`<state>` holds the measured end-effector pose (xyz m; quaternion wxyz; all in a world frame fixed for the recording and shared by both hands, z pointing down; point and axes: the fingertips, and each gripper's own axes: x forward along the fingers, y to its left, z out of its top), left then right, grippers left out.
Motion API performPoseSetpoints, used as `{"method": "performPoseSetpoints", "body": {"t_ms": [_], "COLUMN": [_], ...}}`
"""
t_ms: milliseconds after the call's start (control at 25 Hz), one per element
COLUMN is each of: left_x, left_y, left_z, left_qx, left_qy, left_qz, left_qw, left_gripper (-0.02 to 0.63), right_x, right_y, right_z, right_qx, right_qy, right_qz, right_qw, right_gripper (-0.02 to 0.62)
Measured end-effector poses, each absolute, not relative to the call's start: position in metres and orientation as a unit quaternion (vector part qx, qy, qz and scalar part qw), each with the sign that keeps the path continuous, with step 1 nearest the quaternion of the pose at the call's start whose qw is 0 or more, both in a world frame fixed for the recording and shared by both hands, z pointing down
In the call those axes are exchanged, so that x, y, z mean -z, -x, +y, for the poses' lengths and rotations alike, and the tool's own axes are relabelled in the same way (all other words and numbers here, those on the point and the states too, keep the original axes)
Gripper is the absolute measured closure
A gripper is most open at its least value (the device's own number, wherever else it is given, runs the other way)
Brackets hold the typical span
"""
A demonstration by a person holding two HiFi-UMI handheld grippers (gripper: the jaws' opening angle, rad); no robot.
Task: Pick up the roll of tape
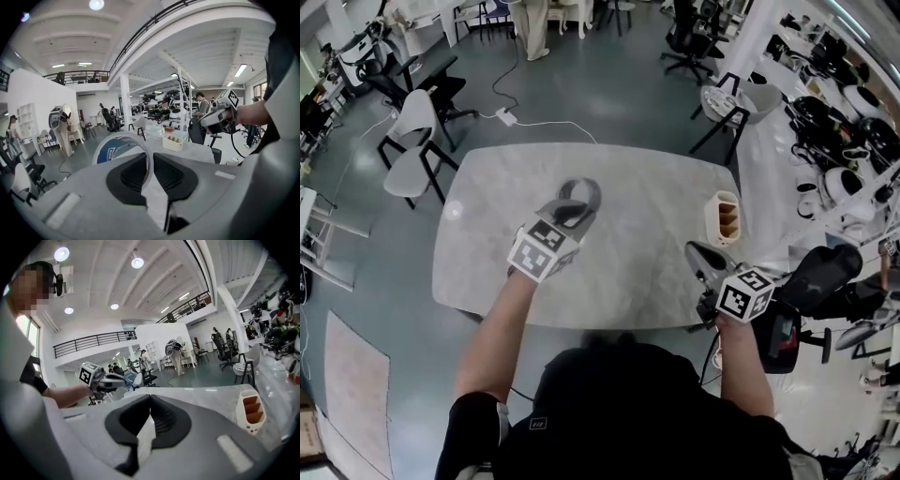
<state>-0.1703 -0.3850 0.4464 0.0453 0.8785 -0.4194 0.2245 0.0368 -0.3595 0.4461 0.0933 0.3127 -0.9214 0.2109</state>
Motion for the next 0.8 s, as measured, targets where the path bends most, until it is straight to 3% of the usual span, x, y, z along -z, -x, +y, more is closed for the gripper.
{"method": "performPoseSetpoints", "body": {"t_ms": [800], "left_x": [-0.361], "left_y": [0.115], "left_z": [-0.382], "left_qx": [-0.064], "left_qy": [-0.872], "left_qz": [-0.483], "left_qw": [0.048], "left_gripper": [0.552], "right_x": [-0.392], "right_y": [-0.146], "right_z": [-0.378], "right_qx": [-0.155], "right_qy": [-0.356], "right_qz": [-0.922], "right_qw": [0.009], "right_gripper": [0.592]}}
